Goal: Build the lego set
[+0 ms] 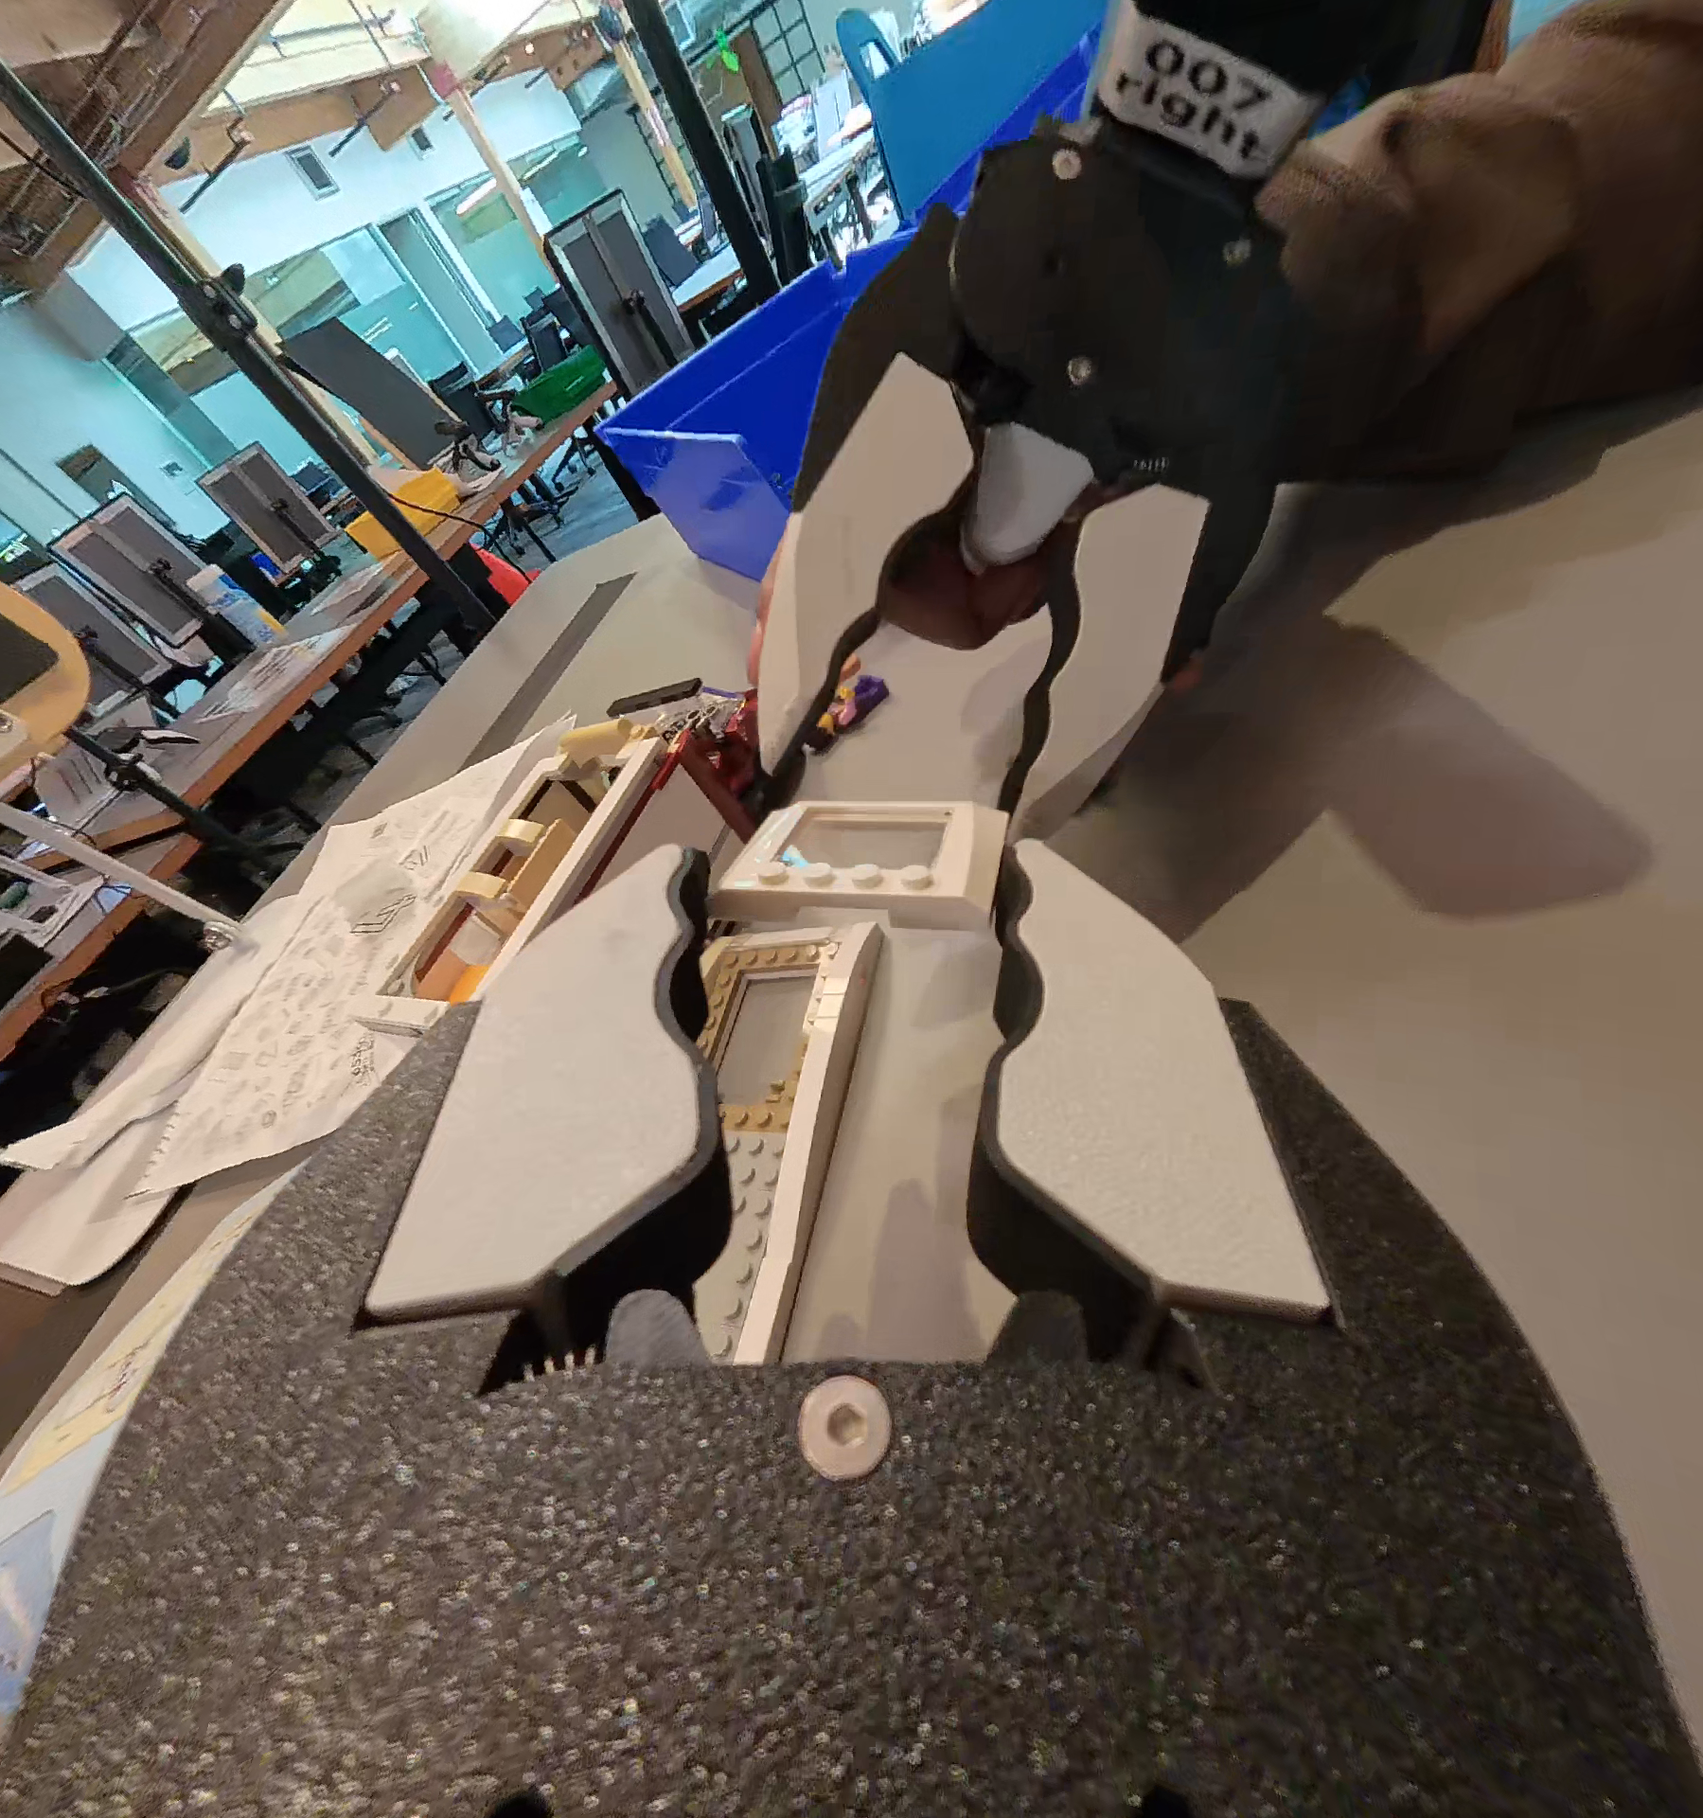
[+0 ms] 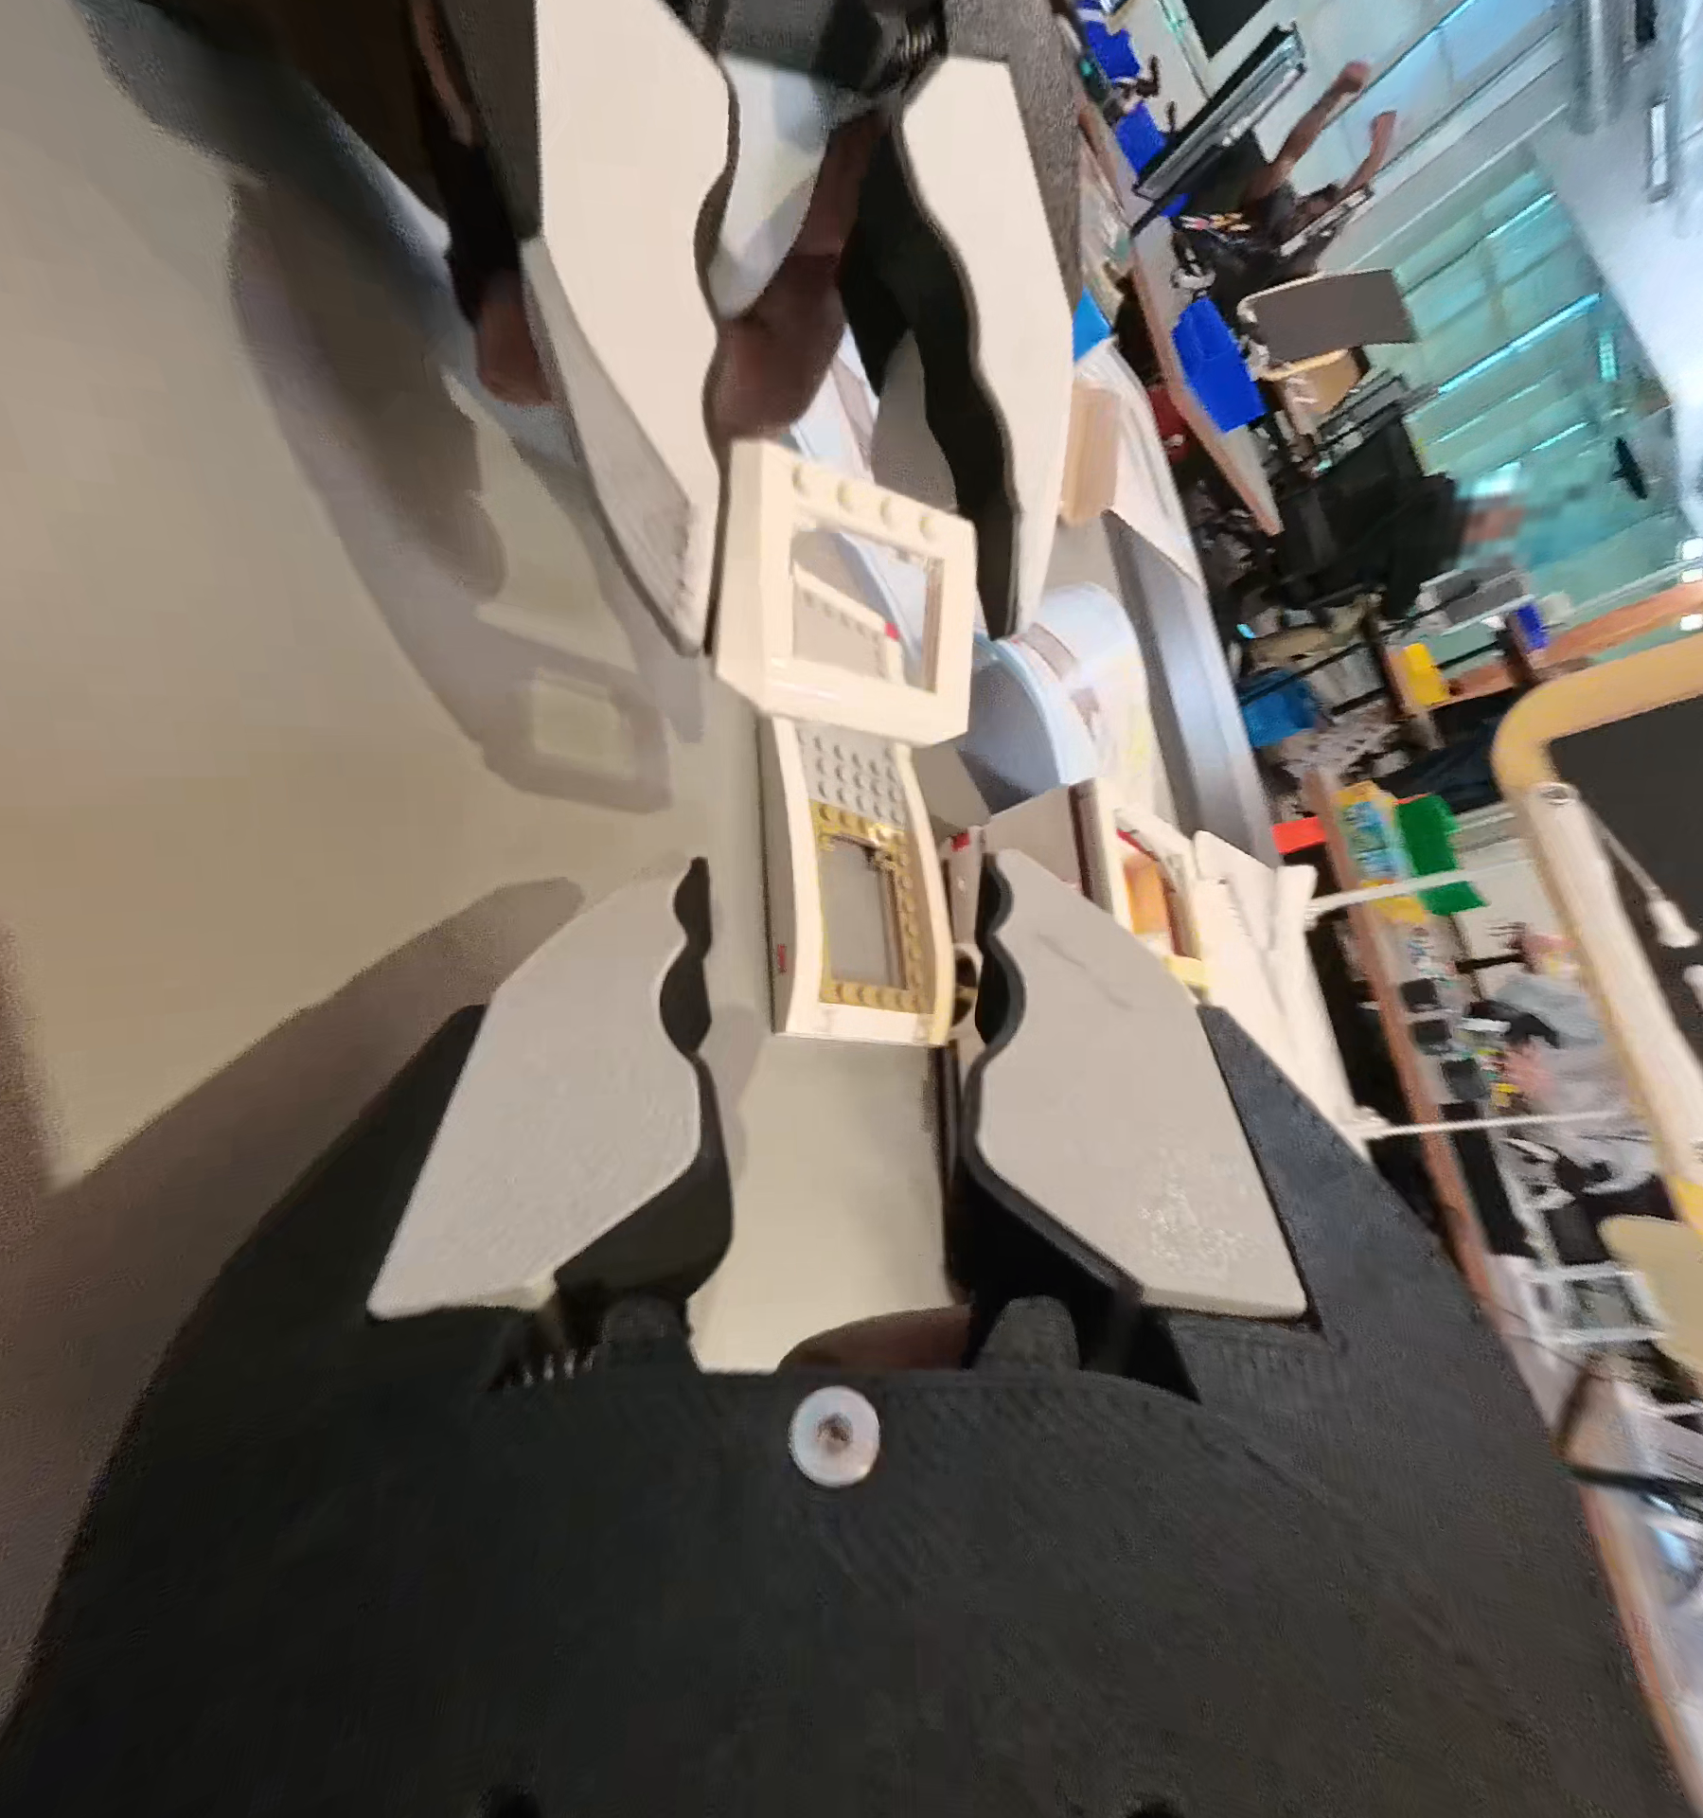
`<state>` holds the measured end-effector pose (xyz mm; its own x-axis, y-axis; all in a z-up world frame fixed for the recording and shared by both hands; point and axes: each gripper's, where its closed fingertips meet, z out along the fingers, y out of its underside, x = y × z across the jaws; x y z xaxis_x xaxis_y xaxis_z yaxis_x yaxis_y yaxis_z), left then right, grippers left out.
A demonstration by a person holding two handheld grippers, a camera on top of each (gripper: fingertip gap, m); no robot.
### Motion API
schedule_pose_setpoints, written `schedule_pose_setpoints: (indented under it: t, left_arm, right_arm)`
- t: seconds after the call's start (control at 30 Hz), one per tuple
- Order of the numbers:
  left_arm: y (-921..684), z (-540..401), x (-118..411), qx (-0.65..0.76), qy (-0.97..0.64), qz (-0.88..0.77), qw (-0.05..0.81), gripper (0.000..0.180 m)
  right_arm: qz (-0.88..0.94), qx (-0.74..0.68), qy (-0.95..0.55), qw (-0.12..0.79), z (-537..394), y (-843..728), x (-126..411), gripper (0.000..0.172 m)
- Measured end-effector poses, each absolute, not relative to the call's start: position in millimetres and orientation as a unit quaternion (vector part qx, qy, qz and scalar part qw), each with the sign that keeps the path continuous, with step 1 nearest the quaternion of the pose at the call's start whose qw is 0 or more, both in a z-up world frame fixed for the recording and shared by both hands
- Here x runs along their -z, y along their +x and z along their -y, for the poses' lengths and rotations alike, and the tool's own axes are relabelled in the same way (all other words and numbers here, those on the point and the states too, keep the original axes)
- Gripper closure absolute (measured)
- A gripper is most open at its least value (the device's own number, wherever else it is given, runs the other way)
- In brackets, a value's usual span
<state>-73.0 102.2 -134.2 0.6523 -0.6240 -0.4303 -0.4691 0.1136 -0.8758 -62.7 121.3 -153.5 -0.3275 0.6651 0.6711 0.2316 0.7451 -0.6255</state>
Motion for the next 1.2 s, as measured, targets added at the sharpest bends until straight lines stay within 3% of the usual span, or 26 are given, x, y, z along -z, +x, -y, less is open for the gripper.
schedule_pose_setpoints:
  t: [0.27, 0.53, 0.8, 0.97, 1.2]
  left_arm:
    - [-60.2, -99.0, 150.5, 0.027, -0.651, -0.467, 0.598, 0.123]
    - [-50.2, -95.9, 160.0, 0.033, -0.644, -0.494, 0.583, 0.123]
    - [-72.2, -104.2, 159.3, 0.063, -0.694, -0.449, 0.560, 0.122]
    - [-111.2, -135.2, 169.5, 0.114, -0.800, -0.340, 0.480, 0.102]
    - [-127.6, -152.2, 214.9, 0.078, -0.867, -0.362, 0.335, 0.094]
  right_arm:
    - [0.788, -0.314, -0.309, 0.430, -96.4, -60.3, 155.2, 0.105]
    - [0.808, -0.300, -0.302, 0.408, -90.1, -58.0, 168.2, 0.120]
    - [0.801, -0.276, -0.339, 0.410, -108.5, -60.3, 171.5, 0.120]
    - [0.792, -0.266, -0.385, 0.391, -131.6, -57.0, 176.4, 0.120]
    - [0.790, -0.260, -0.408, 0.377, -143.7, -52.4, 180.5, 0.120]
